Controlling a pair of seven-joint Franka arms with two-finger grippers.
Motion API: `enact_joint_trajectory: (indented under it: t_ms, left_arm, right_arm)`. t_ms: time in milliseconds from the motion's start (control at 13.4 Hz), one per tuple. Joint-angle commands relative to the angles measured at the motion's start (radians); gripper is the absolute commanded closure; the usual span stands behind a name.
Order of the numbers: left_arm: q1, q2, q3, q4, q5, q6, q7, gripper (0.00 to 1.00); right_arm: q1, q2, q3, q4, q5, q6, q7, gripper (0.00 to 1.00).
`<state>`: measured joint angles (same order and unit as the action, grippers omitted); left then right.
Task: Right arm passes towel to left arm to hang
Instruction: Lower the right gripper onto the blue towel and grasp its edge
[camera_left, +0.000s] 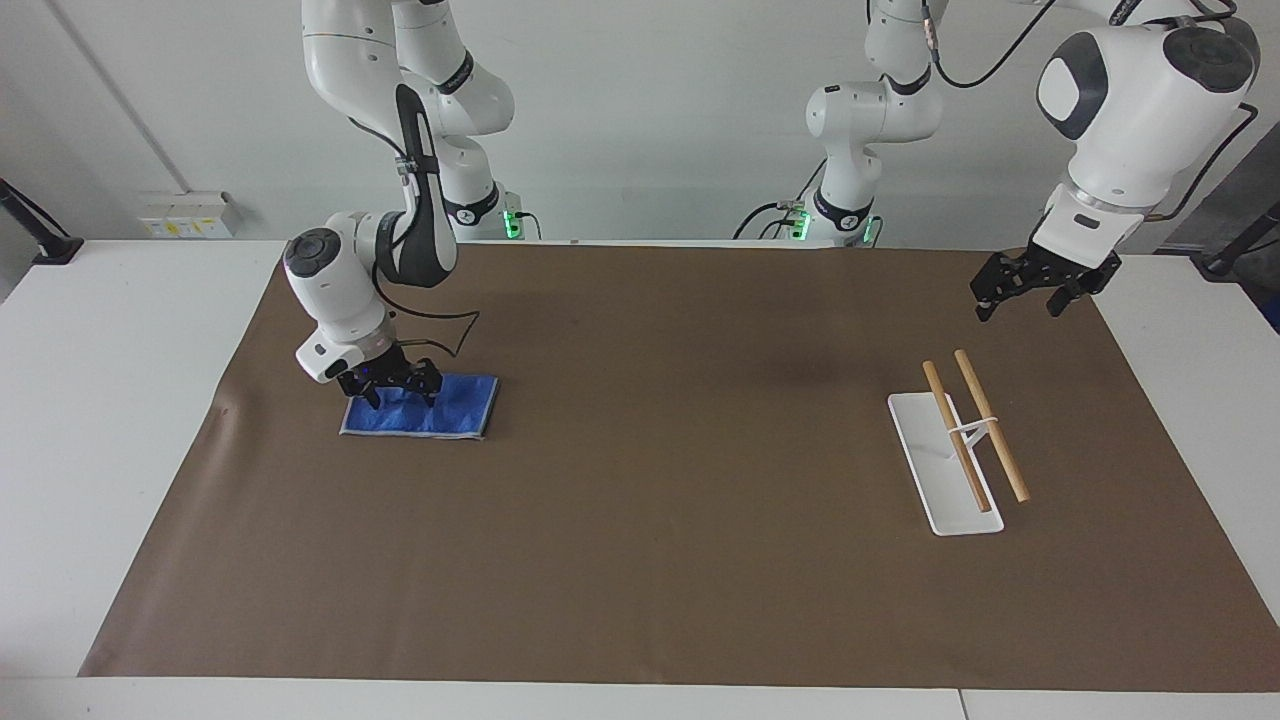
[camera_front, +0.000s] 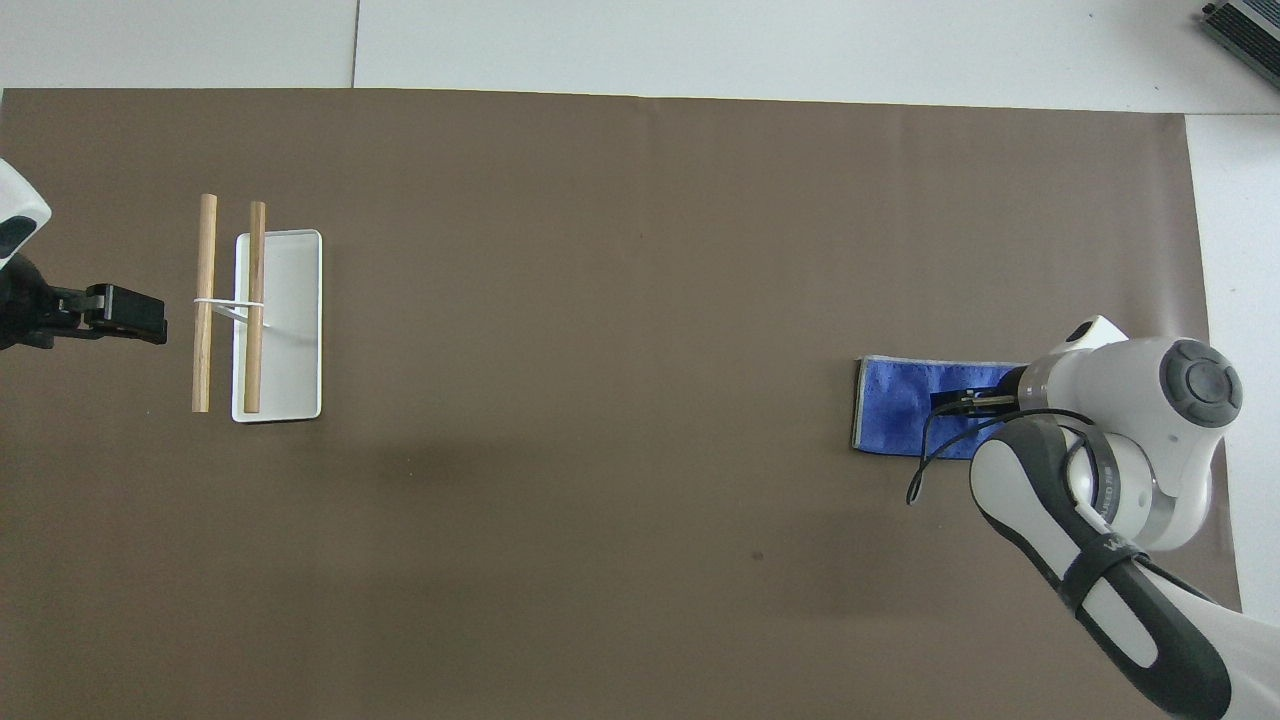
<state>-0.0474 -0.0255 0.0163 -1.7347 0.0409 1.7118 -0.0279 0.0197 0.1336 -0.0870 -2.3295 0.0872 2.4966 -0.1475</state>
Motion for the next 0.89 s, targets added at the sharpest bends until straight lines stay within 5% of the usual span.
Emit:
enact_joint_trajectory:
  t_ms: [0,149,521,819]
  left_arm:
    - [-0.003,-0.017,0.008,-0.009,-0.015,0.0,0.008,0.0]
    - [-0.002,-0.017,0.008,-0.006,-0.015,0.005,0.017,0.0]
    - [-0.002,-0.019,0.033,-0.011,-0.021,0.021,0.011,0.0]
    - [-0.003,-0.031,0.085,-0.035,-0.156,0.057,-0.027,0.0]
  right_arm:
    - [-0.014,0.001,0.006,-0.014,0.02,0.03,-0.037,0.49]
    - [-0.014,0.003,0.006,-0.014,0.022,0.028,-0.024,0.98]
    - [0.002,-0.012,0.013,0.068,0.025,-0.059,0.038,1.0]
    - [0.002,-0.029,0.038,0.234,0.198,-0.238,0.084,1.0]
